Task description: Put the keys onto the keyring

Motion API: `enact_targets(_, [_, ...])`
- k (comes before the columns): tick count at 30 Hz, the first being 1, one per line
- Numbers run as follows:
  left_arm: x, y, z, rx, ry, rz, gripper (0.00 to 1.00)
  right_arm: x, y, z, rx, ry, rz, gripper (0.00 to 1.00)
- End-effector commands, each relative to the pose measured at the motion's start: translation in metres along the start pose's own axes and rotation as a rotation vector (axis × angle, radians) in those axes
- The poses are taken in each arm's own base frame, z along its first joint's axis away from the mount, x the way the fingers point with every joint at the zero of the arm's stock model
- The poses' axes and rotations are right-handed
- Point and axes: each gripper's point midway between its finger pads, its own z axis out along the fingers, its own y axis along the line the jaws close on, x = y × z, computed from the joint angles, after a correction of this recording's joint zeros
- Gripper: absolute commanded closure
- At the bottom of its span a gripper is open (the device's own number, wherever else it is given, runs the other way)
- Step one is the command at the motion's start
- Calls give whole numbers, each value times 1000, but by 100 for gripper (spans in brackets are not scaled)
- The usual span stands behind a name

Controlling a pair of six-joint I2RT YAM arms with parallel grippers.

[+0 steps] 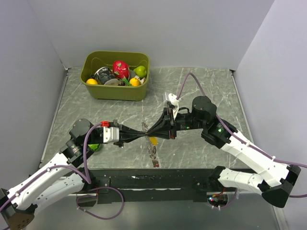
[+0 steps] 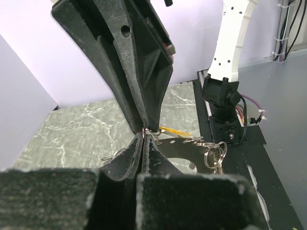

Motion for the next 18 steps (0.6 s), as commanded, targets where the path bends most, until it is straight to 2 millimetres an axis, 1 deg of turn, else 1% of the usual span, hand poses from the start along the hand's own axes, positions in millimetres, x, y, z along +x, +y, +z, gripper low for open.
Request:
enact_targets(1, [-41, 2, 1, 9, -105, 95, 99, -11, 1, -1, 13, -37, -31, 89])
enact_targets(2, [-42, 2, 1, 9, -106, 96, 99, -11, 1, -1, 13, -36, -30, 96])
enact_targets(3, [-43, 2, 1, 10, -107, 96, 99, -11, 1, -2, 18, -38, -31, 100])
enact_targets(9, [-40, 6, 2, -3, -84, 92, 99, -17, -1, -5, 43, -34, -45, 100])
enact_targets(11, [-36, 7, 1, -10, -52, 81, 99, -14, -4, -6, 57, -14, -47, 100])
enact_targets(12, [-33, 10, 0, -26, -37, 85, 98, -17, -3, -6, 60, -14, -54, 100])
enact_targets(14, [-28, 11, -2, -37, -1, 79, 94, -14, -5, -7, 65, 2, -60, 100])
enact_targets(16, [-25, 15, -4, -57, 25, 80, 87, -14, -5, -8, 72, 10, -73, 100])
enact_targets(17, [-29, 16, -6, -61, 33, 98, 85, -11, -7, -8, 77, 25, -67, 100])
enact_targets(18, [-23, 15, -7, -61, 63, 80, 82, -10, -8, -9, 82, 31, -76, 100])
